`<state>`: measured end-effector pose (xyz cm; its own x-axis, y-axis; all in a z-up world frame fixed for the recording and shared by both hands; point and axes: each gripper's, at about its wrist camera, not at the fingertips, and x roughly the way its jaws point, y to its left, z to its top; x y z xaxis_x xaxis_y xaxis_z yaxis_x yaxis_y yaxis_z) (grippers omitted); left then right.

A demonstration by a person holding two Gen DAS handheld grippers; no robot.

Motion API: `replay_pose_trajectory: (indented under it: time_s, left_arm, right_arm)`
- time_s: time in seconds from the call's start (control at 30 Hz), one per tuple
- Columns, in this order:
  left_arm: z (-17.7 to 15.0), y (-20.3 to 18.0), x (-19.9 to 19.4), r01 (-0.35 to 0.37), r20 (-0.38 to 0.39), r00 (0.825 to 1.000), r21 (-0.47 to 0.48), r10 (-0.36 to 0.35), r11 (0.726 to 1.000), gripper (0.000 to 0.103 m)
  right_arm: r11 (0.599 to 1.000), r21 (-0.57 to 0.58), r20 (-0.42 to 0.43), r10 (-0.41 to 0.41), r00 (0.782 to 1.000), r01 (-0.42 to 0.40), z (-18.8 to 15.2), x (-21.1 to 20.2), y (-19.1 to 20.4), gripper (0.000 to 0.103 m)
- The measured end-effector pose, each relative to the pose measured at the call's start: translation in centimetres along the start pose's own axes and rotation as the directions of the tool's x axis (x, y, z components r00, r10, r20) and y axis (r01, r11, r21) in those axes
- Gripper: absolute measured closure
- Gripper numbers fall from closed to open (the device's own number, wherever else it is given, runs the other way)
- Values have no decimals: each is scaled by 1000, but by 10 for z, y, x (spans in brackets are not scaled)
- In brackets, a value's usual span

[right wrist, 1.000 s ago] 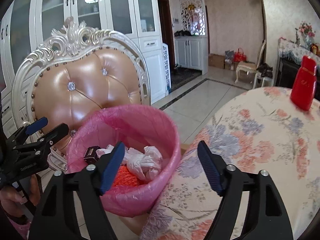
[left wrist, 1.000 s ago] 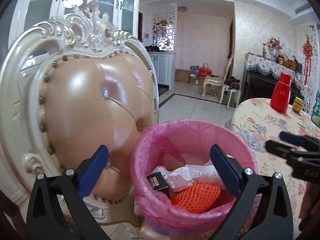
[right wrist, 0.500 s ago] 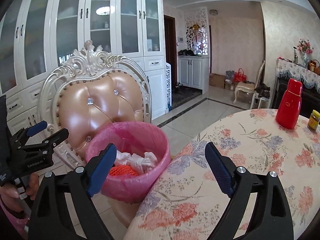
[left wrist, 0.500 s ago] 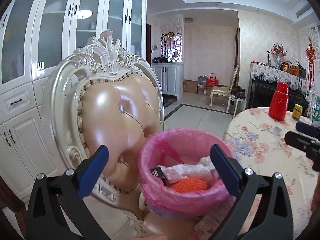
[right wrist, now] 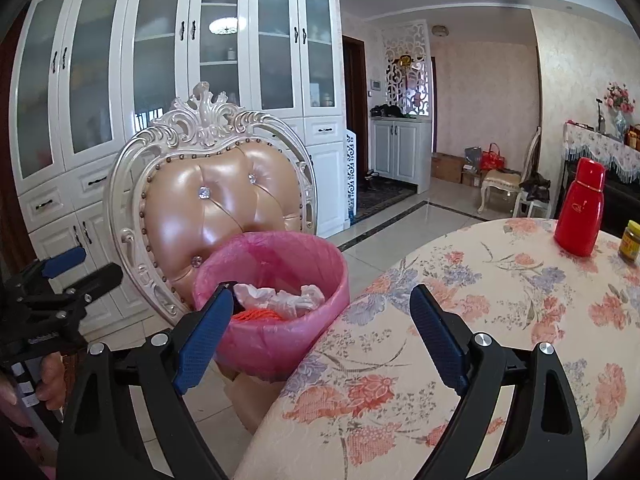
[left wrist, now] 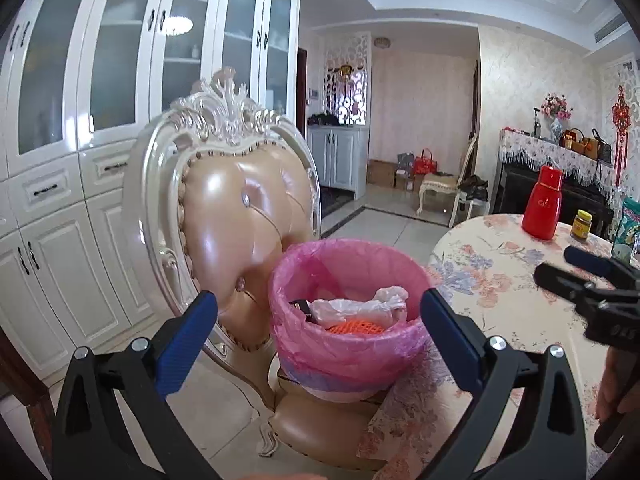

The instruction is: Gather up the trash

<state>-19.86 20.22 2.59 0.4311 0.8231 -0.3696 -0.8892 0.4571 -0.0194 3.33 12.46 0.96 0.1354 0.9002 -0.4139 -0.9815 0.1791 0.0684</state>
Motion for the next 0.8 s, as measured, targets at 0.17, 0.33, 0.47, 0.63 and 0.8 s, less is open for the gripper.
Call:
replay_pose_trajectory:
  time_s: [0.17, 0.33, 0.47, 0.63, 0.8]
  left_arm:
    - [0, -7, -11, 2, 5, 1000, 9, -2, 1000, 5]
    - [-2, -11, -14, -11, -6, 1000, 24, 11, 1000, 5]
    - [-4, -13, -14, -20, -6, 1000, 31, 20, 999, 5]
    - [-5, -15, -13, -20, -10, 1000, 37, 20, 999, 5]
    - [-6, -17, -14, -21, -12, 1000, 46, 22, 999, 5]
  right_arm:
    - [1000, -4, -8, 27, 1000, -27, -6, 1, 4, 18]
    - [999, -8, -11, 43, 999, -43, -9, 1, 7, 18]
    - [999, -12, -16, 31, 999, -31, -10, 3, 6, 18]
    - [1000, 0, -14, 31, 999, -31, -11, 2, 4, 18]
    - [999, -7, -14, 33, 999, -33, -10, 1, 4, 18]
